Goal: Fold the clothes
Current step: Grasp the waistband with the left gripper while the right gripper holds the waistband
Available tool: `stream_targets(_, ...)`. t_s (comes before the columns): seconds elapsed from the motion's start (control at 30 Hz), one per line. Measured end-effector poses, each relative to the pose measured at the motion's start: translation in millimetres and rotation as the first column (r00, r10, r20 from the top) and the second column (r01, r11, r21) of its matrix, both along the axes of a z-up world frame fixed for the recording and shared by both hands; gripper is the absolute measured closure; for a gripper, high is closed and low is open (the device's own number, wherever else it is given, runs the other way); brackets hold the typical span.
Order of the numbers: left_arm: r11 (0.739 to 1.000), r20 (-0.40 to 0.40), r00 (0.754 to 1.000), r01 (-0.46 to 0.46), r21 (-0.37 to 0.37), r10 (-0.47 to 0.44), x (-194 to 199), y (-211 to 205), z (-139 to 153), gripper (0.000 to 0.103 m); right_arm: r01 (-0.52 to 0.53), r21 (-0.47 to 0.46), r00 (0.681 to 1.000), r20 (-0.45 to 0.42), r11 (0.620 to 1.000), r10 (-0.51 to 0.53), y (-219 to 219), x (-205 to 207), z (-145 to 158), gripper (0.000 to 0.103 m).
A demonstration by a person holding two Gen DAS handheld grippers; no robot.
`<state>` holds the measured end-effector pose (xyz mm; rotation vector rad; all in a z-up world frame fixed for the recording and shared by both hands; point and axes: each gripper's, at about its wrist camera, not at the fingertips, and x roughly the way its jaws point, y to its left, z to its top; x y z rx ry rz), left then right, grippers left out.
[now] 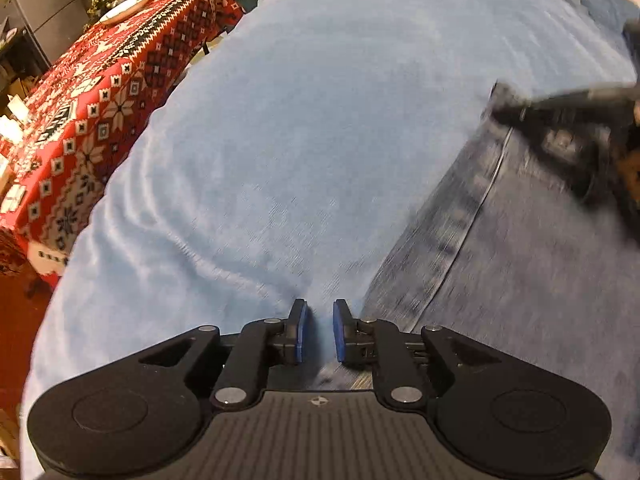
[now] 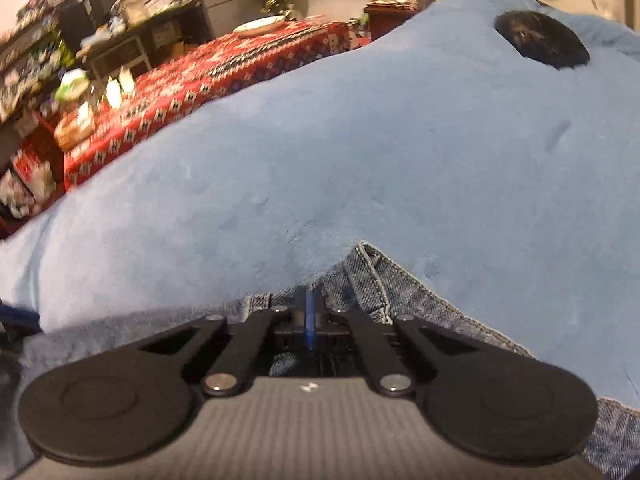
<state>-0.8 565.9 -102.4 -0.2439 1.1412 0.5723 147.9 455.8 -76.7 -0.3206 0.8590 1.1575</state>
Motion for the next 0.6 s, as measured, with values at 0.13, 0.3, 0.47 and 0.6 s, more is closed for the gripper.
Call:
stream_targets(0.13,1.000,0.014,1.000,-0.026,0.002,0.026,-4,-4,17,0.088,0.085,0.053,0.996,0.025,0.995,-0.087,-38,8,47,0.092)
stream_targets(0.3,0.999,0.118,0.992,0.038,-0.002,-0.038,20,-20,49,0.081,0.198,-0.009,0.973,0.119,0.980,-0.195,-122,10,92,0.091)
stream_targets(0.47,0.986,0.154,0.974,0.162,0.046,-0.168,88,-38,58,0.081,0.357,-0.126,0.927,0.165,0.925,-0.336,-219,14,95,0.092)
stream_targets(0.6,0.959,0.169,0.944,0.279,0.048,-0.283,149,-67,52,0.081,0.397,-0.148,0.913,0.167,0.906,-0.373,-266,17,73,0.095)
